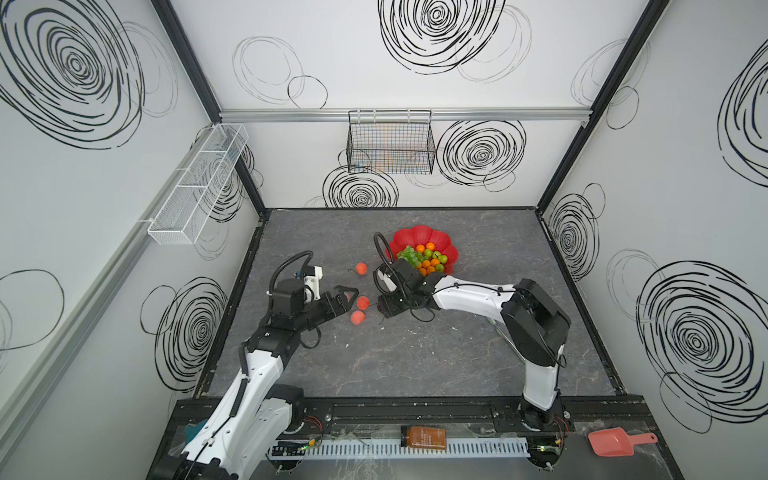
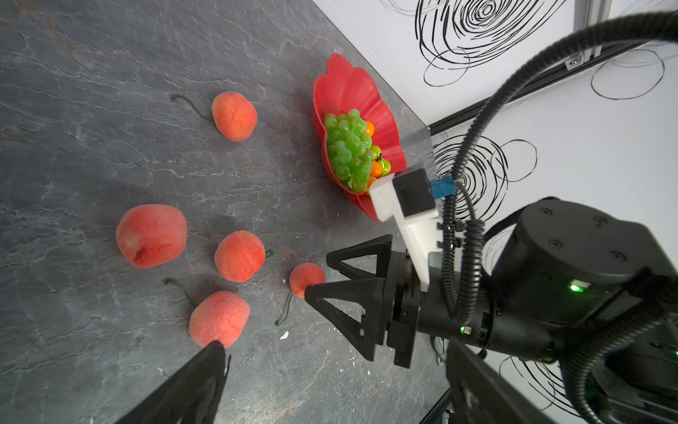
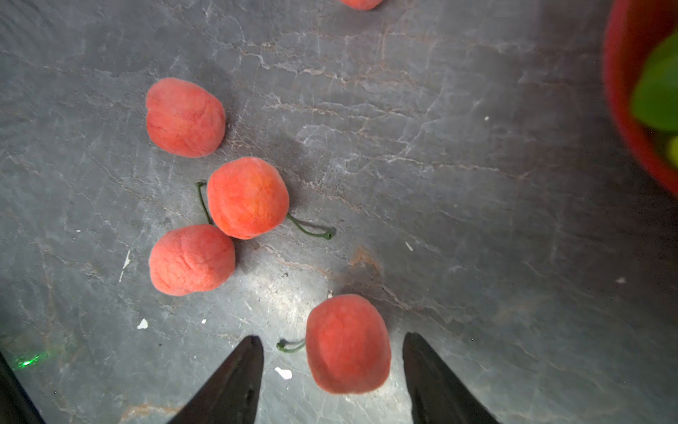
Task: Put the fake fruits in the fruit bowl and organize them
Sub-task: 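Grasp and lift the peach with the right gripper while the left reaches in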
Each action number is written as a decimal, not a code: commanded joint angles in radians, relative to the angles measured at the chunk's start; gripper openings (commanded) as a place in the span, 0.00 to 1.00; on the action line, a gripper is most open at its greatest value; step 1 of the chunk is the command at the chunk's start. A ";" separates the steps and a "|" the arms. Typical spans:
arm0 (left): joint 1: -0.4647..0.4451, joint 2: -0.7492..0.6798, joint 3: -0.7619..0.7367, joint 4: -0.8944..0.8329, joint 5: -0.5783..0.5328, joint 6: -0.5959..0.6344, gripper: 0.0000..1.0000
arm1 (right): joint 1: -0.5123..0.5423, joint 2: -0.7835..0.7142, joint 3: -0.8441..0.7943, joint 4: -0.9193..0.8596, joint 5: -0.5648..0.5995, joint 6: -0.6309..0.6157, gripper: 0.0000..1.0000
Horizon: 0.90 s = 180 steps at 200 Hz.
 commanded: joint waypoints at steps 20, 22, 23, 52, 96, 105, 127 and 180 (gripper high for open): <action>0.011 -0.008 -0.010 0.035 0.029 0.006 0.96 | 0.012 0.056 0.052 -0.061 0.034 -0.009 0.63; 0.011 -0.007 -0.010 0.036 0.030 0.004 0.96 | 0.013 0.058 0.054 -0.063 0.034 -0.008 0.62; 0.011 -0.007 -0.011 0.036 0.030 0.004 0.96 | 0.013 0.059 0.053 -0.063 0.034 -0.009 0.62; 0.018 0.006 -0.026 0.058 0.056 -0.010 0.96 | 0.020 0.085 0.069 -0.077 0.034 -0.013 0.62; 0.021 0.012 -0.031 0.067 0.060 -0.010 0.96 | 0.022 0.100 0.076 -0.083 0.040 -0.015 0.55; 0.020 0.013 -0.031 0.065 0.061 -0.007 0.96 | 0.023 0.103 0.078 -0.086 0.040 -0.015 0.54; 0.022 0.013 -0.030 0.061 0.062 -0.004 0.96 | 0.024 0.103 0.076 -0.082 0.040 -0.013 0.53; 0.022 0.013 -0.030 0.063 0.062 -0.005 0.96 | 0.024 0.098 0.074 -0.085 0.048 -0.014 0.49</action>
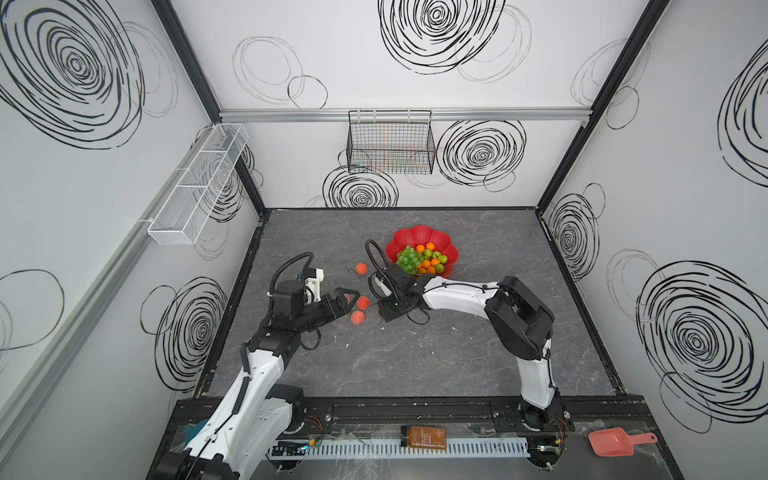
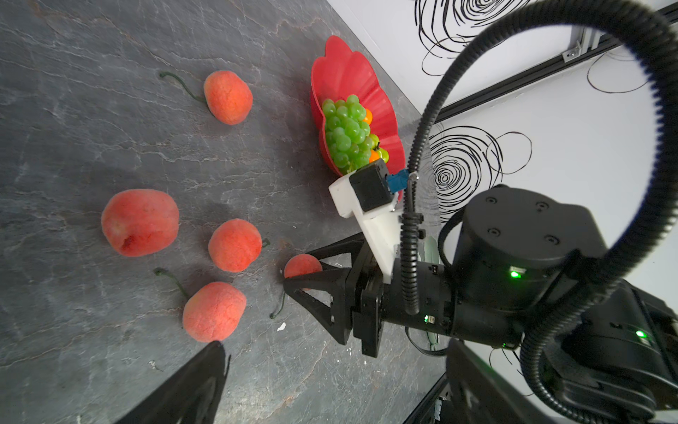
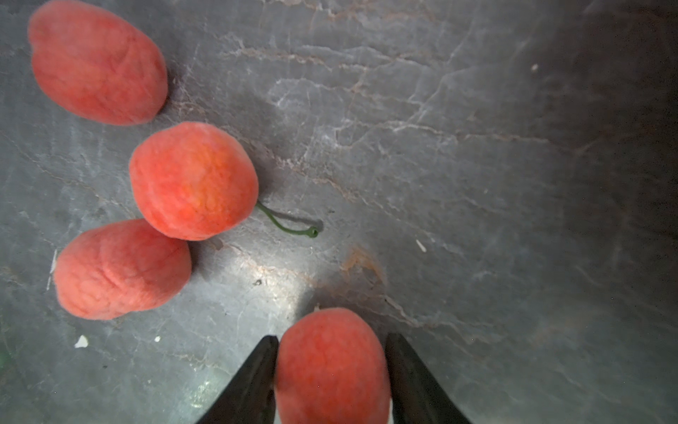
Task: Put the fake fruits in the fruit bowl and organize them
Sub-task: 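Grasp and lift the peach with the right gripper while the left reaches in, then carry the peach over the red bowl with the right gripper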
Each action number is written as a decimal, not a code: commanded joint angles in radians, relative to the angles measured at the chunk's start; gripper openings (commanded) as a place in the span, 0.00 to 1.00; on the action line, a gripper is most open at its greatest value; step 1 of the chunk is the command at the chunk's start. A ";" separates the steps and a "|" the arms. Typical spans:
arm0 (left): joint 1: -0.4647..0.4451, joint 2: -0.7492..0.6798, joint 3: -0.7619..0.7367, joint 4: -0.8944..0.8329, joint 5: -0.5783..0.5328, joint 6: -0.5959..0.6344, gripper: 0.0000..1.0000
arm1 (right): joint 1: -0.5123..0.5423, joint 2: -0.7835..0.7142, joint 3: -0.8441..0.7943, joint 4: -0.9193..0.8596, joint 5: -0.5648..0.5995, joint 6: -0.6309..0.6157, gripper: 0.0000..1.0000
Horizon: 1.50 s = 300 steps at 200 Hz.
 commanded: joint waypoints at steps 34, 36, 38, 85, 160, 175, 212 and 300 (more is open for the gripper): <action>0.007 0.007 0.001 0.045 0.012 0.003 0.96 | 0.006 -0.007 0.010 -0.025 0.027 -0.004 0.49; 0.006 0.007 0.003 0.045 0.012 0.004 0.96 | 0.006 -0.010 0.008 -0.024 0.027 -0.002 0.49; 0.006 0.007 0.003 0.045 0.012 0.003 0.96 | 0.005 -0.013 0.007 -0.024 0.027 -0.003 0.49; -0.025 0.013 0.023 0.036 -0.013 0.028 0.96 | -0.002 -0.090 -0.051 -0.001 0.007 0.012 0.45; -0.251 0.079 0.081 0.077 -0.164 0.031 0.96 | -0.101 -0.329 -0.249 0.021 -0.035 0.034 0.44; -0.305 0.117 0.105 0.099 -0.194 0.031 0.96 | -0.150 -0.386 -0.283 0.017 -0.049 0.031 0.44; -0.408 0.235 0.182 0.156 -0.233 0.030 0.96 | -0.287 -0.492 -0.308 -0.025 -0.051 -0.003 0.44; -0.453 0.551 0.496 0.145 -0.242 0.132 0.96 | -0.473 -0.369 -0.095 -0.013 -0.071 -0.020 0.43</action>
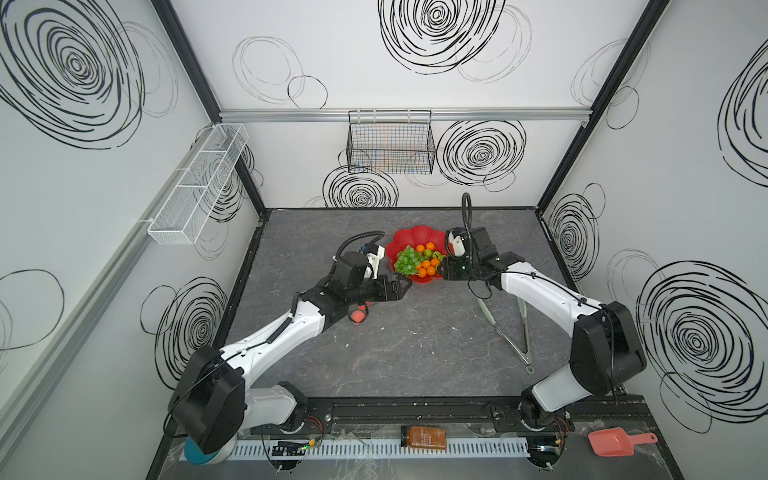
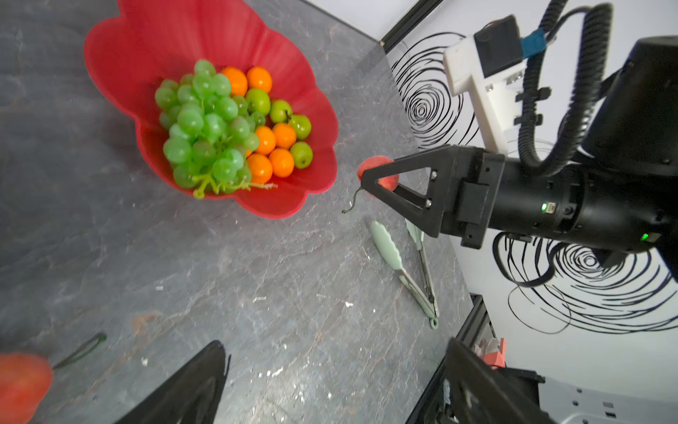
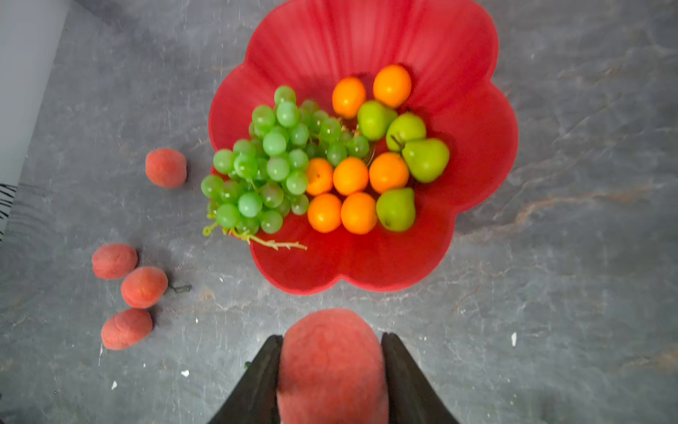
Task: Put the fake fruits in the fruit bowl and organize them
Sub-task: 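Carry the peach over the red bowl with the right gripper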
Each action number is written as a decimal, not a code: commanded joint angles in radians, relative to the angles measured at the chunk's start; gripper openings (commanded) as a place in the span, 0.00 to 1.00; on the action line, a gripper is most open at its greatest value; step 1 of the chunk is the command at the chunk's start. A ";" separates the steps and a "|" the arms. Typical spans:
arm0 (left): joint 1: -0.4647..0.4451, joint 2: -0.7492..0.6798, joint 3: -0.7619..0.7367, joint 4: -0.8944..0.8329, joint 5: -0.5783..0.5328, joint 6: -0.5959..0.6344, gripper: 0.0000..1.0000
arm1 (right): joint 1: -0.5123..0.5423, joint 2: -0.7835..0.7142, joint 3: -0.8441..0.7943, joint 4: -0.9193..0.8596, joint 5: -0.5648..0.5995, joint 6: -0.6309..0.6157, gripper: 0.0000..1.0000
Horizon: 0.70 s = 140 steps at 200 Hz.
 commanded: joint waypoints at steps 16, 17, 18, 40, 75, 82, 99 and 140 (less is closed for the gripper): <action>0.016 0.097 0.142 0.010 -0.014 0.083 0.96 | -0.018 0.126 0.162 -0.005 0.003 -0.013 0.43; 0.018 0.099 0.146 0.010 -0.014 0.083 0.96 | -0.018 0.131 0.166 -0.006 0.003 -0.014 0.43; 0.019 0.101 0.148 0.011 -0.014 0.083 0.96 | -0.020 0.135 0.171 -0.006 0.004 -0.014 0.43; 0.049 0.149 0.201 0.022 -0.017 0.084 0.96 | -0.033 0.221 0.262 -0.007 -0.008 -0.011 0.43; 0.104 0.236 0.299 0.030 -0.008 0.068 0.96 | -0.034 0.382 0.443 -0.036 -0.025 -0.008 0.43; 0.114 0.254 0.314 0.030 -0.004 0.063 0.96 | -0.035 0.415 0.479 -0.045 -0.031 -0.008 0.43; 0.139 0.287 0.334 0.041 0.015 0.057 0.96 | -0.034 0.493 0.571 -0.066 -0.044 -0.007 0.43; 0.180 0.301 0.287 0.074 0.044 0.059 0.96 | -0.030 0.668 0.781 -0.122 -0.077 -0.007 0.43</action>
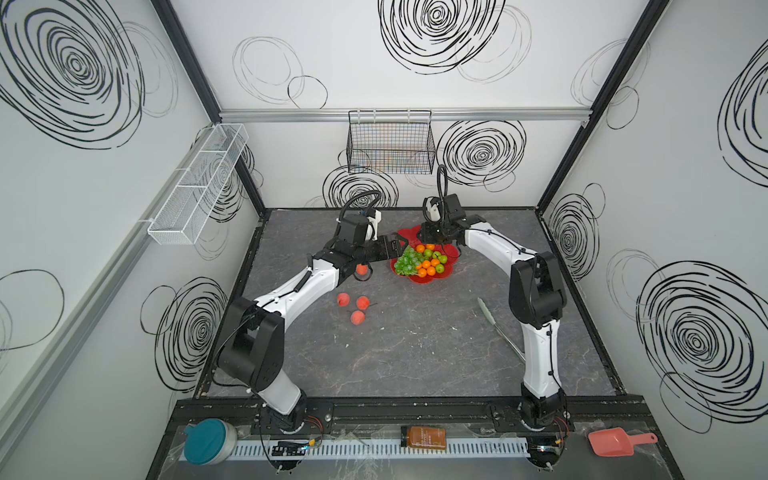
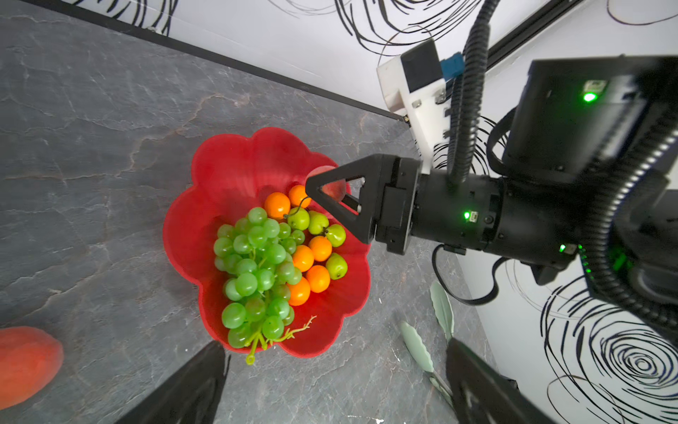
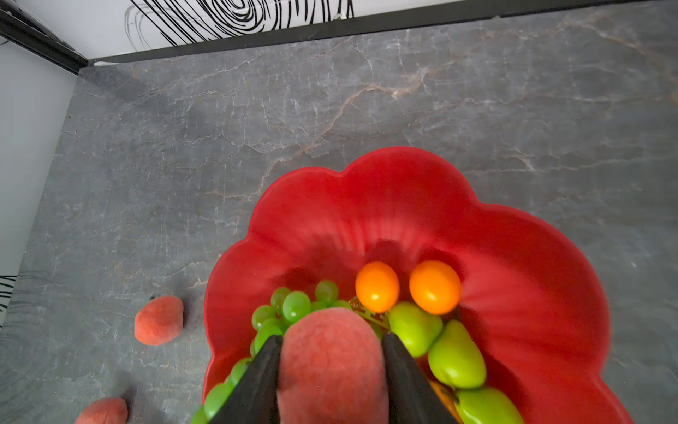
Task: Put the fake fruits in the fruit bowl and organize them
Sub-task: 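Carry the peach over the red bowl with the right gripper, then open the right gripper to drop the peach into the bowl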
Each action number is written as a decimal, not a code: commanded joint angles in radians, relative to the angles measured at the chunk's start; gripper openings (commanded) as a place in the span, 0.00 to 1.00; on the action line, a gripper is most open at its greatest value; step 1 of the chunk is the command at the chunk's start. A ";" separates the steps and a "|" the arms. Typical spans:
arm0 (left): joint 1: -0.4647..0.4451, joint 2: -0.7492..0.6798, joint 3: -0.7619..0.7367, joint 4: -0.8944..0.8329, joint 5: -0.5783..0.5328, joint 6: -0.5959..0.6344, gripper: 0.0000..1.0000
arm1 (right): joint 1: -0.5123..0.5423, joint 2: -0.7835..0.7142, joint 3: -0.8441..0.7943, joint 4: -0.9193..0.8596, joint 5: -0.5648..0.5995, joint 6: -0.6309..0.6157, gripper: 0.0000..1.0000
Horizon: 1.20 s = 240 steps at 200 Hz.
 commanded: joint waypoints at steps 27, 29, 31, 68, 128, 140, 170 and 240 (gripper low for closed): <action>0.023 0.006 -0.031 0.072 0.044 0.009 0.96 | 0.006 0.153 0.213 -0.084 -0.028 -0.004 0.44; 0.023 0.007 -0.031 0.072 0.044 0.010 0.96 | 0.006 0.160 0.218 -0.084 -0.028 -0.003 0.44; 0.024 0.009 -0.031 0.073 0.044 0.010 0.96 | 0.006 0.167 0.227 -0.083 -0.028 -0.004 0.44; 0.024 0.040 -0.016 0.060 0.066 0.017 0.96 | 0.003 0.231 0.285 -0.079 0.025 -0.003 0.44; -0.007 0.084 0.015 0.038 0.096 0.036 0.96 | -0.015 0.272 0.296 -0.068 0.068 0.026 0.46; -0.009 0.088 0.018 0.036 0.100 0.036 0.96 | -0.016 0.280 0.301 -0.068 0.066 0.024 0.46; -0.011 0.091 0.020 0.032 0.102 0.039 0.96 | -0.019 0.292 0.309 -0.079 0.064 0.025 0.49; -0.011 0.091 0.026 0.017 0.100 0.050 0.96 | -0.027 0.276 0.309 -0.094 0.066 0.023 0.55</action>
